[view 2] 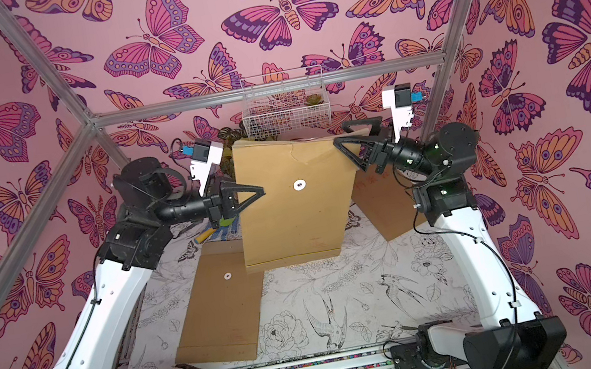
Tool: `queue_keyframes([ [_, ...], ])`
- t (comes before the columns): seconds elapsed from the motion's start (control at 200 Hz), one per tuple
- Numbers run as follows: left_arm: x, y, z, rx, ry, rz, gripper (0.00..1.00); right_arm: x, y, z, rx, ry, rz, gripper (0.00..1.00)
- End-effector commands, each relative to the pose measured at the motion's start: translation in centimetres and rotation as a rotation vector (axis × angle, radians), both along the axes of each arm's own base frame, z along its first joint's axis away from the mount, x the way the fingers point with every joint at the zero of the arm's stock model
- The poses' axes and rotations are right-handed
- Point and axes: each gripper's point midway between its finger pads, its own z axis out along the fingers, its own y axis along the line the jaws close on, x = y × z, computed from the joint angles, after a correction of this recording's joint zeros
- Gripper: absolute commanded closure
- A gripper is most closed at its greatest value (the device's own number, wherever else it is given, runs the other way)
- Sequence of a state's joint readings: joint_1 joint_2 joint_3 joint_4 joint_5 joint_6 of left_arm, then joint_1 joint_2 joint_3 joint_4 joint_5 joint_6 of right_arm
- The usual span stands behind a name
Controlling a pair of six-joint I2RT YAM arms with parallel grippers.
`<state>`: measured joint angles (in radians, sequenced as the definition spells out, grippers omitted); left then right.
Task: Open the file bag
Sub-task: Place the file bag at the file bag.
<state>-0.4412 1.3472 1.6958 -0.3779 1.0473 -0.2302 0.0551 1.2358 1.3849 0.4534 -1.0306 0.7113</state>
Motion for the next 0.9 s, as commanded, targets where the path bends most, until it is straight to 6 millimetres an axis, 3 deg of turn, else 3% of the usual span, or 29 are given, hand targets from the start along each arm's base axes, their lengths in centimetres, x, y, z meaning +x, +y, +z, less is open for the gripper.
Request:
queue_keyframes([
  [0.0,-1.6,0.4,1.3,-0.013,-0.059,-0.014,1.00,-1.6,0.7,1.8,0.013,-0.047,0.089,0.31],
  [0.19,-1.7,0.6,1.6,-0.009,-0.076,-0.005,1.00,-1.8,1.0,2.7,0.048,-0.050,0.171,0.50],
  [0.421,-1.7,1.0,1.5,0.004,-0.086,0.030,1.00,-2.2,1.2,2.6,0.026,-0.058,0.194,0.59],
  [0.701,-1.2,1.1,1.3,0.011,-0.085,0.053,1.00,-2.4,1.2,2.2,0.015,-0.053,0.202,0.78],
  [0.891,0.3,1.3,0.9,0.024,-0.078,0.125,1.00,-2.4,1.2,1.6,-0.010,-0.057,0.183,0.90],
])
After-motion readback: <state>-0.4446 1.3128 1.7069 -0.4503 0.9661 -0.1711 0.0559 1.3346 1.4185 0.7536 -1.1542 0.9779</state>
